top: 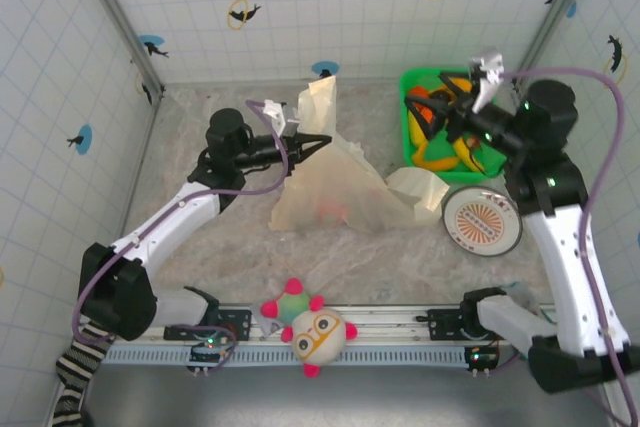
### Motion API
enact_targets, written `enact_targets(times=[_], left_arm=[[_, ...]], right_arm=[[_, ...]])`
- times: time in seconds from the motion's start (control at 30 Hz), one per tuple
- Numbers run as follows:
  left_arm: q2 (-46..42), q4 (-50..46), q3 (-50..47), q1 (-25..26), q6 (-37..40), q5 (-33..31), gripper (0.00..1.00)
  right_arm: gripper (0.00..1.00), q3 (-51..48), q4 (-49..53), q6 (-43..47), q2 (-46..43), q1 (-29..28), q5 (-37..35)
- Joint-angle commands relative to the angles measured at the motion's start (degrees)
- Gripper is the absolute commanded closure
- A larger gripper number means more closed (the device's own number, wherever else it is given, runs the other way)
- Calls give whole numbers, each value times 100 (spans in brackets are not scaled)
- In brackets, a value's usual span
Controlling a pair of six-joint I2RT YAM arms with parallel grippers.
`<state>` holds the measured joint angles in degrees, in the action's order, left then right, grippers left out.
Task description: Place the fake fruits into the plastic bag and tie a complex knot
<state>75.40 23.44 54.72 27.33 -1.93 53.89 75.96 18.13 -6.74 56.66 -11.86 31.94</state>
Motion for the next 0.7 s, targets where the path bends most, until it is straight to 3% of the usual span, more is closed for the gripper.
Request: enact_targets(times=[0.0,0.13,0.23,0.43,0.67], left_arm=[[52,128,-40,-26,43,47,100],[98,56,-20,-224,77,87,100],[81,9,-39,-251,123,52,100],[148,-12,54,-277,78,117,100],[144,-99,88,-273,105,52,100]], right_arm=[[1,-536,1455,12,-638,271,-175],[1,-1038,2044,-436,-1116,629,572],[1,-1474,2204,-547,-1403,702,734],[1,-2545,963,-1470,-1833,711,1647],[1,-2996,575,-1650,-2014,641,2474]])
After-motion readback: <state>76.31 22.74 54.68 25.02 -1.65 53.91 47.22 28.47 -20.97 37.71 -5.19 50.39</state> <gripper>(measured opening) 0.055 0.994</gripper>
